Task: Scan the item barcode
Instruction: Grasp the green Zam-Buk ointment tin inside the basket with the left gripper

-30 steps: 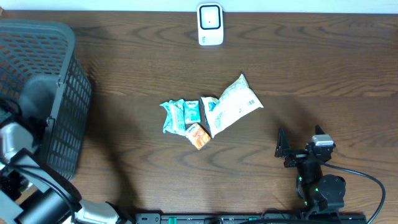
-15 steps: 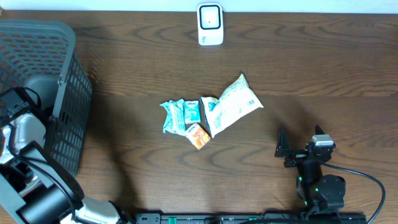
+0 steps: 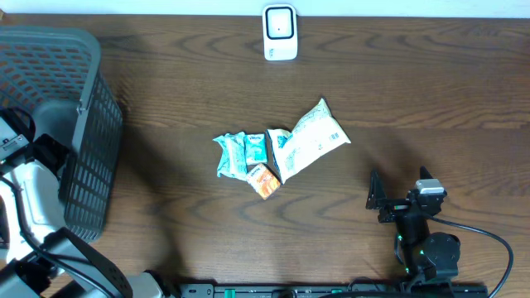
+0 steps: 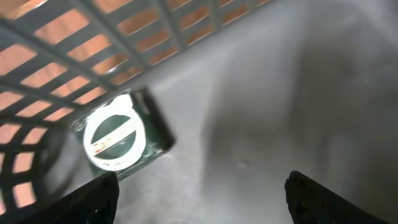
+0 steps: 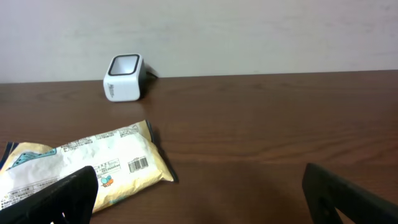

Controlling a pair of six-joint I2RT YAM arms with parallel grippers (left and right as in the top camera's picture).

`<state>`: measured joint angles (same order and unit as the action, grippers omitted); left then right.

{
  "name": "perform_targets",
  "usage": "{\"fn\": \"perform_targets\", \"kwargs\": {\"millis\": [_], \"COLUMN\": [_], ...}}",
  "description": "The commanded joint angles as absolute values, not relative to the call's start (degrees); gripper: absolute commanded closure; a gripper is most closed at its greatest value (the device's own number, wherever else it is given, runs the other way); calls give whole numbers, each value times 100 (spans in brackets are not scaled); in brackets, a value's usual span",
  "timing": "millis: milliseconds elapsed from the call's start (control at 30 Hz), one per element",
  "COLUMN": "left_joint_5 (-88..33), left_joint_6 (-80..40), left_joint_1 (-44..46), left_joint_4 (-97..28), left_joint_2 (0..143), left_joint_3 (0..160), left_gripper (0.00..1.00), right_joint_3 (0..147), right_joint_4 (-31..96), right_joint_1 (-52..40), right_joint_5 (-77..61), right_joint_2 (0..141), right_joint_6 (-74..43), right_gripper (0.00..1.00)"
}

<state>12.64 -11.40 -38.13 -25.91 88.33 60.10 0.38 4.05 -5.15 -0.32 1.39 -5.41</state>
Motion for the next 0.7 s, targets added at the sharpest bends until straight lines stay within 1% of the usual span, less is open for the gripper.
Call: {"fn": "perform_targets", "kwargs": {"millis": [0,100,200,367,667], "left_joint_5": [1872,1874,1870,1861,1723], "left_joint_6": [-2318,-2912,-3192,-3203,-3199], "left_joint_1": [-4086,-4342,-4615,-4823,-4825], "left_joint_4": [-2775,-2777,-2794,-2687,-2477], "left_joint_2": [9159,9347,9537,9797,9998], "left_joint_3": [6003,6005,6001,6001,6001], "left_gripper": [16,15,15,14,14], "right_joint_3": [32,32,32,32,32], "right_joint_4": [432,432,432,432,432], "right_joint_1": [-495,-495,-495,-495,-495], "right_joint_5": [-56,-56,-56,-56,-56], "right_joint_2": [113,113,113,113,113], "right_joint_6": [-506,-506,-506,-506,-506], "right_gripper": [1,1,1,1,1]}}
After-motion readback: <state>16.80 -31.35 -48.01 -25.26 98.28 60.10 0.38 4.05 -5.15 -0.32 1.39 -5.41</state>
